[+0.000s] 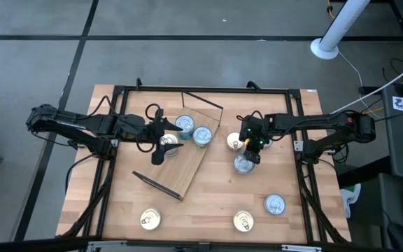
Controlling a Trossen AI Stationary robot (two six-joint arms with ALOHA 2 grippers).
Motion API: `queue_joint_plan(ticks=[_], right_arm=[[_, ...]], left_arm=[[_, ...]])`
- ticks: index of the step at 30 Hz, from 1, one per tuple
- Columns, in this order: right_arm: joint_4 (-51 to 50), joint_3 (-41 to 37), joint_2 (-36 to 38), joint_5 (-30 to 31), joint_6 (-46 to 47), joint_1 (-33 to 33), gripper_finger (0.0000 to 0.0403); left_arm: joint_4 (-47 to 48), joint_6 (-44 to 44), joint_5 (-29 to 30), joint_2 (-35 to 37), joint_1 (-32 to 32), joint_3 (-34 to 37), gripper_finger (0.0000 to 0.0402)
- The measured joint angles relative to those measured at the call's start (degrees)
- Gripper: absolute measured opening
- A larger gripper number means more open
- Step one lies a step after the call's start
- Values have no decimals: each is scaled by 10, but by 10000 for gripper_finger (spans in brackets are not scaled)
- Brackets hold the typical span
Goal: Stack canned seafood by type on shelf
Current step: Put the middle red tuna can on the shelf
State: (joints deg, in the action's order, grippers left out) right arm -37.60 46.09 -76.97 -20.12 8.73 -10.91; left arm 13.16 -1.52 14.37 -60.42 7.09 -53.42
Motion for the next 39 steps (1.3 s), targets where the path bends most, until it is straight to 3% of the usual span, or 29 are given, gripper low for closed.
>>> queue_joint_plan(ticks=[14, 24, 39], right_arm=[[1, 1, 2, -14, -2, 0, 0], [2, 1, 2, -14, -3, 0, 0], [2, 1, 2, -14, -3, 0, 0]], left_arm=[[-4, -7, 0, -5, 0, 0, 258], [-170, 66, -1, -133, -1, -5, 258], [-131, 188, -2, -376, -6, -235, 258]])
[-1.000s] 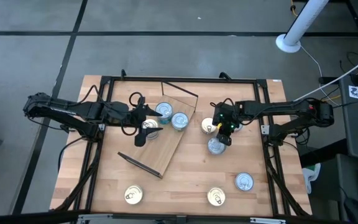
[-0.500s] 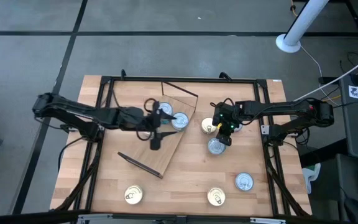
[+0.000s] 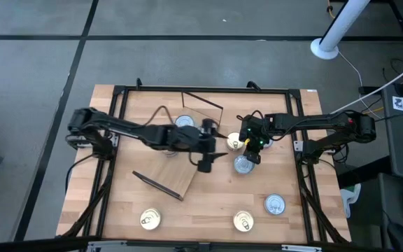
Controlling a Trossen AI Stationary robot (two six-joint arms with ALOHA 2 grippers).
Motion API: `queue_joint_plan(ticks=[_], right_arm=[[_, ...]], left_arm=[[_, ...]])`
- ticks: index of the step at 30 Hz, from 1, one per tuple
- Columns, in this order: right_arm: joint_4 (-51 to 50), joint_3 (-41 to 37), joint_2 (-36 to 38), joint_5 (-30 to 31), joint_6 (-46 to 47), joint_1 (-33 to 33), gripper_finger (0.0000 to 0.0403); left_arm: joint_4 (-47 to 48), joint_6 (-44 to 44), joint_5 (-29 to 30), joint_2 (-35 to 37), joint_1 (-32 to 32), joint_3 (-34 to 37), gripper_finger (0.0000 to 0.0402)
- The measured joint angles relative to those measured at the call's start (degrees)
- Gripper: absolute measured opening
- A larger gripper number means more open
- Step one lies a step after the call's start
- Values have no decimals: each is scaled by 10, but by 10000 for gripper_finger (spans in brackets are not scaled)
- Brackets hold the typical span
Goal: Stack canned seafood by type on shelf
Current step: Put the middle red tuna can on the shelf
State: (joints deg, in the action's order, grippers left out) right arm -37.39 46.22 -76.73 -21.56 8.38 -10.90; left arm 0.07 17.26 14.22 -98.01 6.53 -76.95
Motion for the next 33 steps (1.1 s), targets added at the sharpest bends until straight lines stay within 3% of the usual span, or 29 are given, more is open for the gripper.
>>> queue_joint_plan(ticks=[7, 13, 24, 33], right_arm=[[0, 0, 0, 0, 0, 0, 0], [-1, 0, 0, 0, 0, 0, 0], [-2, 0, 0, 9, 0, 0, 0], [-4, 0, 0, 10, 1, 0, 0]], left_arm=[[65, 50, 0, -103, 22, -102, 258], [70, 110, 1, -176, 46, -135, 258], [39, 259, 37, -254, 72, -140, 258], [35, 296, 47, -277, 68, -140, 258]])
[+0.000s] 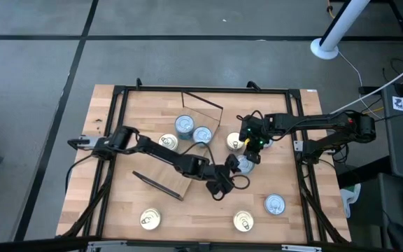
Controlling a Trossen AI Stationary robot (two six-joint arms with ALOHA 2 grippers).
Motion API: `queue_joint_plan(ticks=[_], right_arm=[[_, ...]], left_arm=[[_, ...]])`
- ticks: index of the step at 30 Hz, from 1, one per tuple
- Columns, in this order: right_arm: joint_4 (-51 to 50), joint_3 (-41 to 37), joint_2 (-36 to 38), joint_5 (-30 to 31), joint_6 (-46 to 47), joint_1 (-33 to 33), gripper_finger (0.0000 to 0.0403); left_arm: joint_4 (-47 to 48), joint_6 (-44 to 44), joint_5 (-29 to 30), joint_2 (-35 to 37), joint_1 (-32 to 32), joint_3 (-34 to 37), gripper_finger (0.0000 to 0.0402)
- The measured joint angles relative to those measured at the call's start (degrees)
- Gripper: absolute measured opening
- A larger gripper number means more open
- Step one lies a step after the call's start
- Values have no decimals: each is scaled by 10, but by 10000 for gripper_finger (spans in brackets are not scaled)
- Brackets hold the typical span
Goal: Stack canned seafood by type on shelf
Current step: Put the middle red tuna can on the shelf
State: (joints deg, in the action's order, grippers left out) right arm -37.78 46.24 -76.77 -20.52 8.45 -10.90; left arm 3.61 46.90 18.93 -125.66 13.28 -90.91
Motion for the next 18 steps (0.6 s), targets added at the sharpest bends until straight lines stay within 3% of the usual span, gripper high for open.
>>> queue_joint_plan(ticks=[11, 18], right_arm=[[0, 0, 0, -1, 0, 0, 0], [-1, 0, -1, -1, 0, 0, 0]], left_arm=[[-31, 17, 9, -30, -14, 1, 258], [-55, 80, 38, -61, -14, 1, 258]])
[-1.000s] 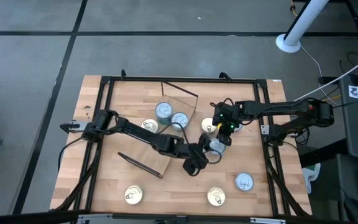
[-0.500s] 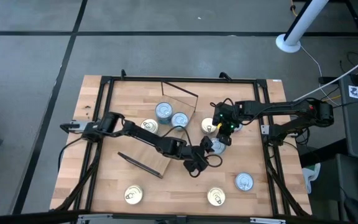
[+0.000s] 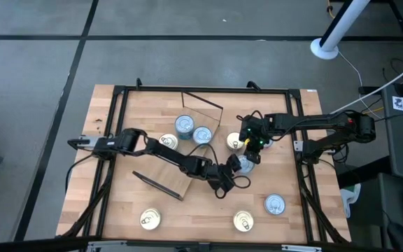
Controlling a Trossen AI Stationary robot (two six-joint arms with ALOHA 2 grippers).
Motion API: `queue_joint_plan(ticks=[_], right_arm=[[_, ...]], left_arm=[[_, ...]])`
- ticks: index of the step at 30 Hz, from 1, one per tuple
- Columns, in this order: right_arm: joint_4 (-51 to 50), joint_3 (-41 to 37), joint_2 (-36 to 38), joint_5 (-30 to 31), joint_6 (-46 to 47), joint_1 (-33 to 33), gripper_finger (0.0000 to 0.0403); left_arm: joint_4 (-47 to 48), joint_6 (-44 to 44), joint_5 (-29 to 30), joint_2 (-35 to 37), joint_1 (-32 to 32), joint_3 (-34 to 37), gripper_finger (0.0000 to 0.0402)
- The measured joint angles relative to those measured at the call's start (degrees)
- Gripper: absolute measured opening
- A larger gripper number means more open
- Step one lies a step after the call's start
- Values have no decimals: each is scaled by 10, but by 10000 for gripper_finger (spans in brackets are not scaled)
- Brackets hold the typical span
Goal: Stack canned seafood by type on shelf
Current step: Put the middle red tuna can on the shelf
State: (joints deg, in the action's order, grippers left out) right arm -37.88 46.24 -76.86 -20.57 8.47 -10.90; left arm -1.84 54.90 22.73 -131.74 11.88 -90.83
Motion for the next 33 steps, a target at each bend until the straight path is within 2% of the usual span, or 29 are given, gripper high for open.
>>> queue_joint_plan(ticks=[5, 13, 33], right_arm=[[-1, 0, 0, 4, 0, -1, 0], [-1, 0, 0, -3, 0, 0, 0], [-27, 0, 0, -1, 2, 0, 0]], left_arm=[[-28, 38, 48, -14, 1, 0, 258], [-70, 53, 79, -15, 1, 0, 258], [-86, 60, 128, -15, 10, 0, 258]])
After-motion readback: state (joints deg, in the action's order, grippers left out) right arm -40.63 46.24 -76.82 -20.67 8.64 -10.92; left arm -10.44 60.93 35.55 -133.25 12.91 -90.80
